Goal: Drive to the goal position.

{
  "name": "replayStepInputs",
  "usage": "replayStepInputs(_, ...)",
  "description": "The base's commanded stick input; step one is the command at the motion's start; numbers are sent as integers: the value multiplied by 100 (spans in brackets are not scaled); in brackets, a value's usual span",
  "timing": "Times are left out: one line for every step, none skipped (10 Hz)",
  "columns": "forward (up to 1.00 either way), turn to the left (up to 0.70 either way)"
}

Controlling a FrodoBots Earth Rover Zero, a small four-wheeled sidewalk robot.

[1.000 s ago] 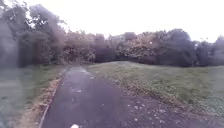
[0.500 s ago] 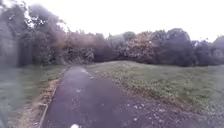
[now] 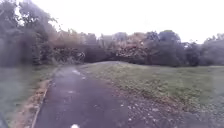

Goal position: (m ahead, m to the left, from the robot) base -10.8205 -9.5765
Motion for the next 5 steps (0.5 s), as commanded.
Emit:
replayStepInputs(0, -60)
replayStepInputs(0, -60)
replayStepInputs(0, -60)
replayStepInputs(0, -60)
replayStepInputs(0, -60)
